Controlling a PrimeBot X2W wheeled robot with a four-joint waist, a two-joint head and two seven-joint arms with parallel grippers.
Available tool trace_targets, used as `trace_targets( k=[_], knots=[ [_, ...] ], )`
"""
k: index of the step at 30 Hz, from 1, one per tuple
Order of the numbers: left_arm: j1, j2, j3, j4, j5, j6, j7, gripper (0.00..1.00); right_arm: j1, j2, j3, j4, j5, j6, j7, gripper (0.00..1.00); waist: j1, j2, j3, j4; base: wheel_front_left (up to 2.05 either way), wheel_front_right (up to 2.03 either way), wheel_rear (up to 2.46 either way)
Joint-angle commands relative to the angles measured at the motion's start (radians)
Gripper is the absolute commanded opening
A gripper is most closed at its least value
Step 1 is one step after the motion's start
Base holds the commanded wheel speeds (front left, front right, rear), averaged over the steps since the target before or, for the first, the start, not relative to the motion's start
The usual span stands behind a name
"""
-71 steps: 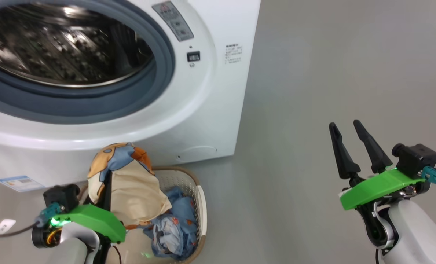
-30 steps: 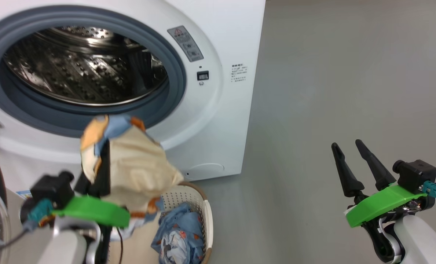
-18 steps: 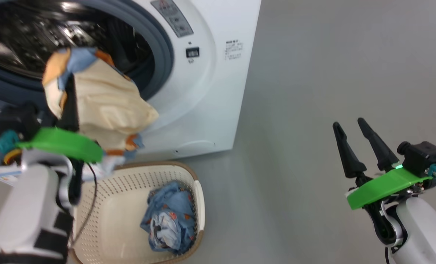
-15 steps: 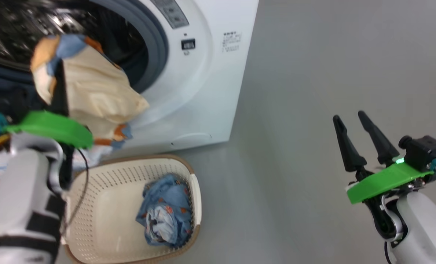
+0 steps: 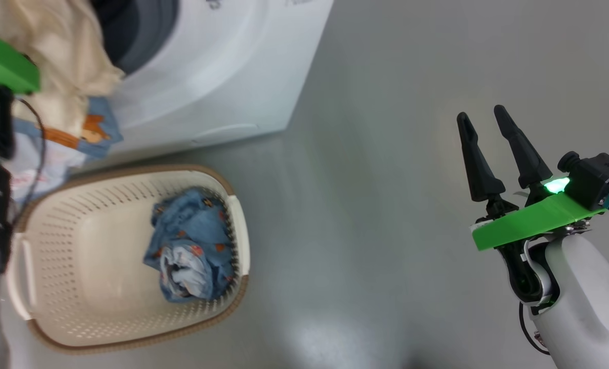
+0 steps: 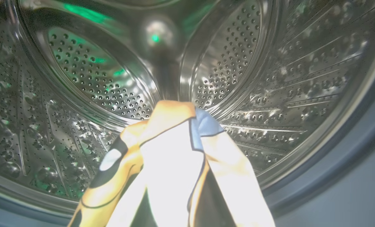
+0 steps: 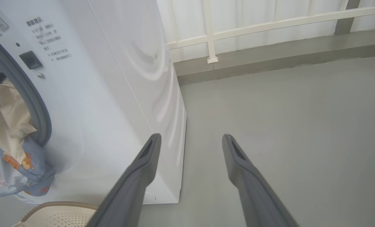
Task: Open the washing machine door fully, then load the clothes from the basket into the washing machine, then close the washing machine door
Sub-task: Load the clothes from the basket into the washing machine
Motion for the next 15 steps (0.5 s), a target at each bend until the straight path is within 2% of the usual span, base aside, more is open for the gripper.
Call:
trace_targets(
  k=[1,9,15],
  knots=[
    [-0.042,0.059,0.018,0.006,0.011,-0.002,-0.009,0.0,-0.001,-0.005,0.006,-0.027,-0.011,0.007,-0.008,1.0,-0.0002,0.0,0.102,-0.067,0.0,0.0,0.0],
    [-0.161,0.096,0.025,0.07,0.035,0.014,-0.014,0.0,0.012,0.012,-0.007,-0.043,-0.024,0.007,-0.008,1.0,-0.0002,0.0,0.156,-0.106,0.0,0.0,0.0],
    [-0.193,0.123,0.067,-0.102,0.096,0.056,-0.015,0.0,0.014,0.018,-0.01,-0.051,-0.029,0.007,-0.008,1.0,-0.0002,0.0,0.176,-0.118,0.0,0.0,0.0]
  ],
)
